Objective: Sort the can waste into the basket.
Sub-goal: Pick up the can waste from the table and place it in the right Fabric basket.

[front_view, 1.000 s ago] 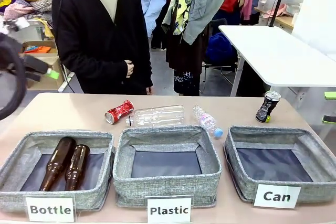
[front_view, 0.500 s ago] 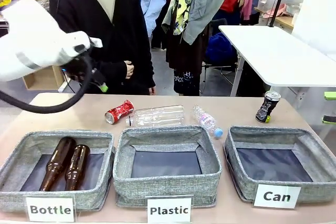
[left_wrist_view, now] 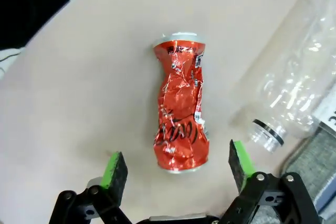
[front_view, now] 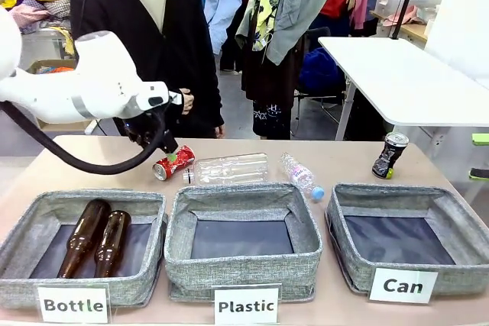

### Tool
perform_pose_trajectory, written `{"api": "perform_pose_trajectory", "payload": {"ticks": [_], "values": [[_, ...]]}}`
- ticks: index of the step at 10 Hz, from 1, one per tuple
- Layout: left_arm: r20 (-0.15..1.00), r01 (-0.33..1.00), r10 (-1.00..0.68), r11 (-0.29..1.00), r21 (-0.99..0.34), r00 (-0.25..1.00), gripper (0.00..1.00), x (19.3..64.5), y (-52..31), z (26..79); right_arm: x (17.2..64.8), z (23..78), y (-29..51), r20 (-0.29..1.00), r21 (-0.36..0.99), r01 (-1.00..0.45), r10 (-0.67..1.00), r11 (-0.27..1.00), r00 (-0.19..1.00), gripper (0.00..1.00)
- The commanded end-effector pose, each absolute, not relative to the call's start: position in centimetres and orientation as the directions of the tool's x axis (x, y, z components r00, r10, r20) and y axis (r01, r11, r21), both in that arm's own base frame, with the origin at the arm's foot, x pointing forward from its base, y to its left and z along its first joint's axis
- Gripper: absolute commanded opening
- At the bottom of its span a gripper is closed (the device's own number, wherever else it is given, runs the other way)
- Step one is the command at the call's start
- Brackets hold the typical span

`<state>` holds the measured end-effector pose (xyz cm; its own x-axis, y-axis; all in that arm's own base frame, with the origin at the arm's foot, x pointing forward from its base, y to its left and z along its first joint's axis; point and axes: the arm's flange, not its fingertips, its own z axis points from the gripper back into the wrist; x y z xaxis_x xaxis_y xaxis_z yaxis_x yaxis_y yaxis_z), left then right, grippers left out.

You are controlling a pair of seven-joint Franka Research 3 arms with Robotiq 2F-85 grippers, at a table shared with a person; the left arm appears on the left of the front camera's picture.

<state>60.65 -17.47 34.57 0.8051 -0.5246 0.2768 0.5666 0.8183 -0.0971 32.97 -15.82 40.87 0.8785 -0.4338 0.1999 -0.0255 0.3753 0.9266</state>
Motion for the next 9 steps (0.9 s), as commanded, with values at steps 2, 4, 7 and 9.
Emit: {"api": "perform_pose_trajectory", "payload": {"ticks": [2,4,7,9], "values": [[0.290,0.605,-0.574,0.796,-0.024,0.766,1.00,62.8,-19.2,32.6,33.0,41.0,-15.9,0.213,0.929,-0.043,-0.433,0.369,0.876,1.00],[0.301,0.648,-0.618,0.762,-0.001,0.727,1.00,63.2,-19.8,31.5,33.0,41.0,-15.9,0.213,0.929,-0.043,-0.433,0.369,0.876,1.00],[0.314,0.663,-0.636,0.748,0.024,0.705,0.65,63.3,-20.3,30.9,33.0,41.0,-15.9,0.213,0.929,-0.043,-0.433,0.369,0.876,1.00],[0.315,0.664,-0.636,0.748,0.026,0.704,0.07,63.2,-20.4,30.8,33.0,41.0,-15.9,0.213,0.929,-0.043,-0.433,0.369,0.876,1.00]]}}
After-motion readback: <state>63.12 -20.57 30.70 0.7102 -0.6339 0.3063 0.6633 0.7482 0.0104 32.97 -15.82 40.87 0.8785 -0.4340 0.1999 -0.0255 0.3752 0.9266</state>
